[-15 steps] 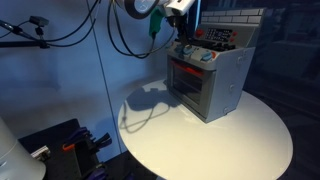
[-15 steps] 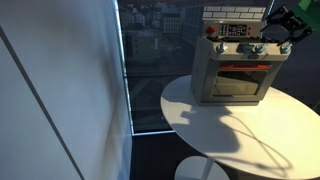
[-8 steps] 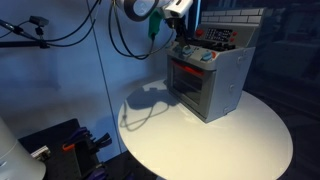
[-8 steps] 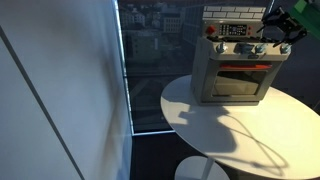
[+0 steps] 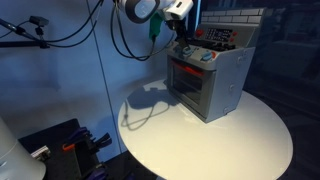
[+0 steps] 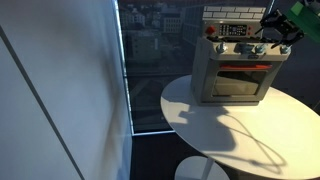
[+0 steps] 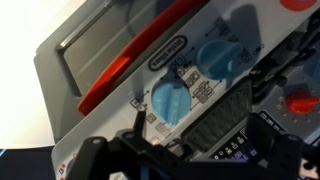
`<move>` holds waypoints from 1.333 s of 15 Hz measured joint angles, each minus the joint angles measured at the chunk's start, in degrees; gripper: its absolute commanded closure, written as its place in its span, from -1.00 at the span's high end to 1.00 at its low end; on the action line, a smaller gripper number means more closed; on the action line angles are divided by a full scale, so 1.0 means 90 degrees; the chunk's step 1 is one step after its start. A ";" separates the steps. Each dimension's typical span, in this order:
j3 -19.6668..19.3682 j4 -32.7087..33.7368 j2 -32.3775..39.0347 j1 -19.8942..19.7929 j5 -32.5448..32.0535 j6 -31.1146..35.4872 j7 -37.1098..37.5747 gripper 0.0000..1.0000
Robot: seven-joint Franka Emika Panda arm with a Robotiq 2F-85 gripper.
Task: Turn the second blue knob from the right to the left
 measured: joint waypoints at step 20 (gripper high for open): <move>0.0023 0.0387 0.0382 0.0055 0.0000 0.0001 -0.0012 0.18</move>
